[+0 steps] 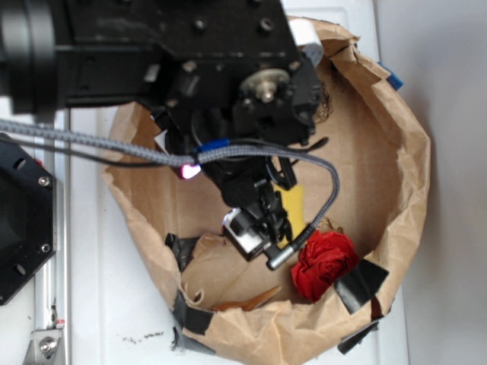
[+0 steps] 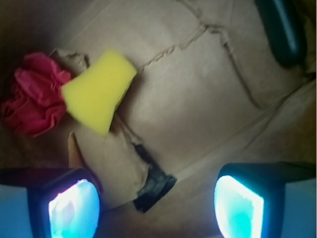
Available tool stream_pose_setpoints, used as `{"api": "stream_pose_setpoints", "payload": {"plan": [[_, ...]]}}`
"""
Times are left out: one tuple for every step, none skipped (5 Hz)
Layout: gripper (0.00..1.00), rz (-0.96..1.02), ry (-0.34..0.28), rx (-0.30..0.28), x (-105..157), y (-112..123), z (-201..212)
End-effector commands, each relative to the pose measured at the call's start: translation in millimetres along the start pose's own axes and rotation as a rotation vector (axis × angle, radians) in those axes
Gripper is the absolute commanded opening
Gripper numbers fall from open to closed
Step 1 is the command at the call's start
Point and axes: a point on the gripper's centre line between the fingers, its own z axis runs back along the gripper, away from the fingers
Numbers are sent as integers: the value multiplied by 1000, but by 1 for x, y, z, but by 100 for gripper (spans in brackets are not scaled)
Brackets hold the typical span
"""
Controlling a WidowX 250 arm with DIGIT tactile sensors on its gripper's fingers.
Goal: Grab the shell.
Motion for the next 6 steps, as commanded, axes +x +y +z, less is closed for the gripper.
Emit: {"api": "stream_pose_setpoints", "payload": {"plan": [[100,-75,5,-71,-19,-6,13],[100,-75,5,-71,-19,-6,13],[100,-75,5,-71,-19,-6,13],[100,-26,-30,-23,-2,-17,-10],[100,0,-36,25,10,-19,-29],[100,29,-26,58,19,-15,-39]]}}
